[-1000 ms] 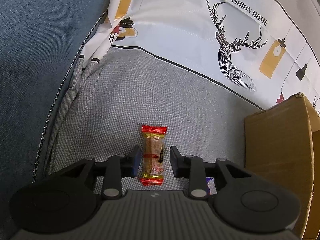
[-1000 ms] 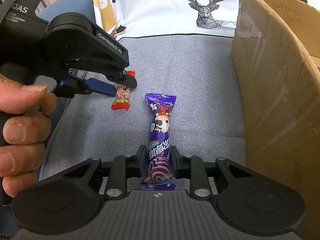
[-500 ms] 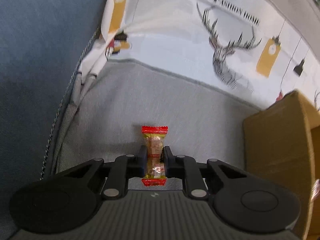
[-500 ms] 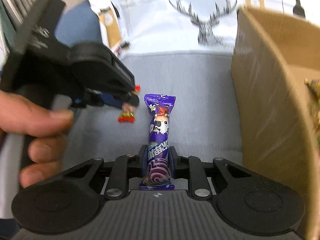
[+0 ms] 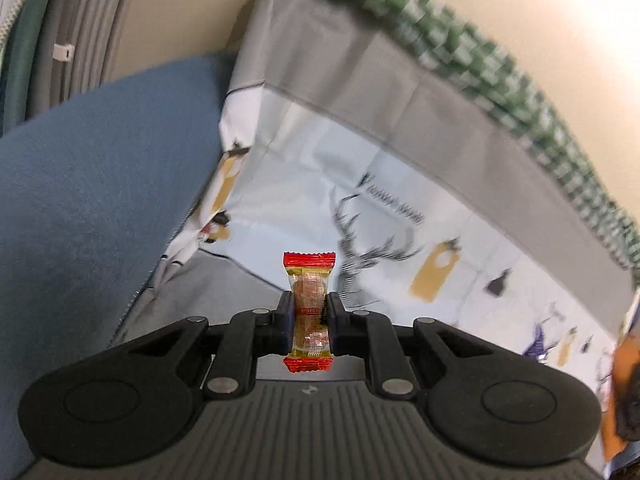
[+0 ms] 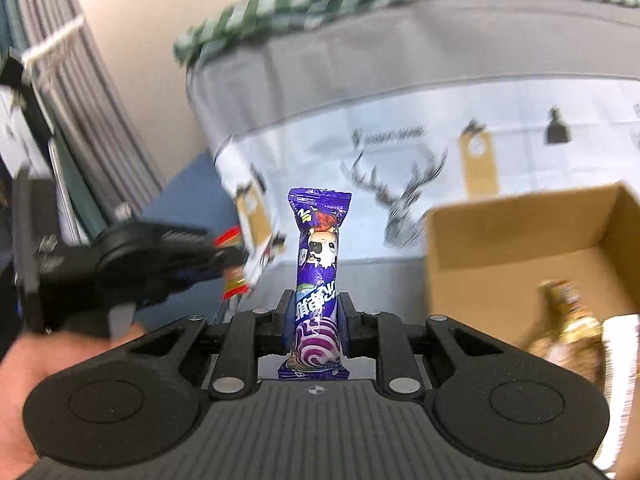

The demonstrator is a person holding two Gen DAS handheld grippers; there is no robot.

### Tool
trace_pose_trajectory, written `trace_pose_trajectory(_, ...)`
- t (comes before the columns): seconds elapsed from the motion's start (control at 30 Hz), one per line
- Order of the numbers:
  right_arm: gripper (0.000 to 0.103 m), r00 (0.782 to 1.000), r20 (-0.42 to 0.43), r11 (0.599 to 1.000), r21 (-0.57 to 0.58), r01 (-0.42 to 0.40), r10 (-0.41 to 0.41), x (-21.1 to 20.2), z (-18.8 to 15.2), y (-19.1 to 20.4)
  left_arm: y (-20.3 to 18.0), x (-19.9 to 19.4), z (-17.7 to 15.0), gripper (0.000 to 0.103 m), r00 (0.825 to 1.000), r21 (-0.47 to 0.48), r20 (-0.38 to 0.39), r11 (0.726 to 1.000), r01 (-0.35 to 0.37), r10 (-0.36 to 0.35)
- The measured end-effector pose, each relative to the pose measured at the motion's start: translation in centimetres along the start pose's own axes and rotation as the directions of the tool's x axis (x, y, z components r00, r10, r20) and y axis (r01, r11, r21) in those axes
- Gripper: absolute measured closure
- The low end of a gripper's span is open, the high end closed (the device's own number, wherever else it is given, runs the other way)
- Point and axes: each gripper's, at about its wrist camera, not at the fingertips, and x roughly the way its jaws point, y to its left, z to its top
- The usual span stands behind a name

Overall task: Organize snacks
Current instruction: 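Lift the purple bar and red candy and carry them over the box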

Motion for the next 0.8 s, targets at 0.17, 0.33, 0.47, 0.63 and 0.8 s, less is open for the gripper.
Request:
trace_pose_trajectory(0.17, 0.081, 0.995, 0.096, 0.996, -0.092, 0.007, 0.002, -7.4, -0.4, -3.7, -2.4, -4.5, -3.6, 0.086, 0.995, -0.003, 0.007, 0.995, 0.099, -0.099)
trace_pose_trajectory(0.33, 0.081, 0.975, 0.17, 0.988, -0.035, 0.15, -0.142, -11.0, -3.1, -10.4, -4.9, -4.7, -8.8, 0.086, 0.97, -0.019, -0.055, 0.972, 0.235, -0.236)
trace_pose_trajectory(0.47, 0.081, 0.935, 0.206, 0.957, 0.029, 0.29, -0.289, -11.6, -4.1, -15.4, -8.0, -2.8, -11.3, 0.086, 0.94, 0.085, -0.136, 0.941, 0.327, -0.314)
trace_pose_trajectory(0.63, 0.08, 0.934, 0.193, 0.953, 0.031, 0.301, -0.301, -11.1, -4.6, -17.8, -10.3, -1.1, -13.1, 0.084, 0.89, 0.152, -0.192, 0.883, 0.444, -0.414)
trace_pose_trajectory(0.8, 0.023, 0.925, 0.19, 0.944, 0.021, 0.33, -0.328, -10.5, -4.9, -17.8, -12.1, -1.6, -14.5, 0.034, 0.896, 0.273, -0.17, 0.854, 0.442, -0.41)
